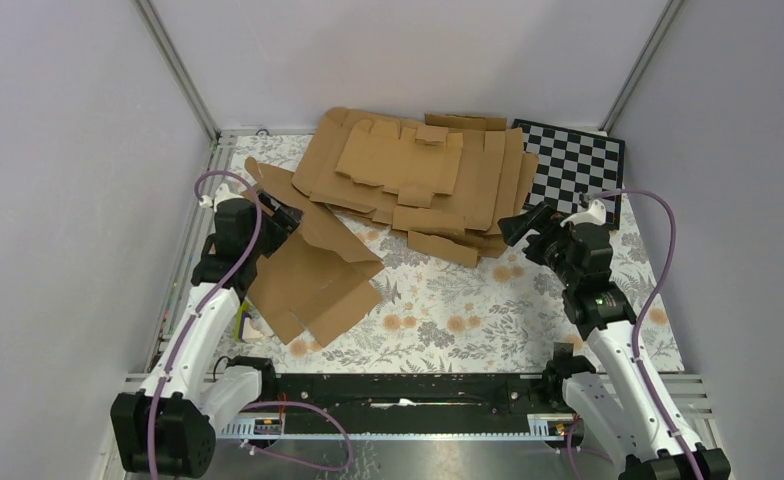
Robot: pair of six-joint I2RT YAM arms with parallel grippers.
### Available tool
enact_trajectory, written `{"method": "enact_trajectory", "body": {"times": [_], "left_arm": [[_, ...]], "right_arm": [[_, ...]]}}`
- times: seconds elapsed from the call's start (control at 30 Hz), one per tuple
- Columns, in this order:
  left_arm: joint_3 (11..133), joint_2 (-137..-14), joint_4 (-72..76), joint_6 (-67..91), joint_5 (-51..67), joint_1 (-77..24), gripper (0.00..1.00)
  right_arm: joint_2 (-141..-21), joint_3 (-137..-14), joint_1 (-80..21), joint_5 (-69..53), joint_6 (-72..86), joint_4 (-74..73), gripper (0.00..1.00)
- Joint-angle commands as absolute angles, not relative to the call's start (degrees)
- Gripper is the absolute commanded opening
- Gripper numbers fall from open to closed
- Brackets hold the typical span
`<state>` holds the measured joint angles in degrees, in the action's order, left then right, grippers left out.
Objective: Fold the paper box
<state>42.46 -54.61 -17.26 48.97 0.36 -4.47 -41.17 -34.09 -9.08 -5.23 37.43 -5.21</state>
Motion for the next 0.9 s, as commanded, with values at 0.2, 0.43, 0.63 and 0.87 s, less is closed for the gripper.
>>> {"method": "enact_trajectory", "body": {"times": [0.2,0.43,0.63,0.87], "left_arm": [[51.4,-52.0,-19.7,45.5,-7.5,-4.4,0.0],[65.4,-43.9,-23.7,38.7,-18.5,-4.4,0.0],[77.1,-48.4,-17.5,43.8,5.3,-4.4,0.0],[78.6,-57.5,10.5,65.5,30.4,-5.6,0.0]], "right_arm": [[-44.8,-36.7,-11.6,-8.0,37.2,-2.4,1.0],[-44.9,-36.8,-12.2,-8.5,37.6,-2.3,1.0],[-45.9,-37.3,-12.5,-11.1,38.1,-1.4,1.0],[-46.6,-36.9,-12.5,-14.7,40.0,1.5,1.0]]}}
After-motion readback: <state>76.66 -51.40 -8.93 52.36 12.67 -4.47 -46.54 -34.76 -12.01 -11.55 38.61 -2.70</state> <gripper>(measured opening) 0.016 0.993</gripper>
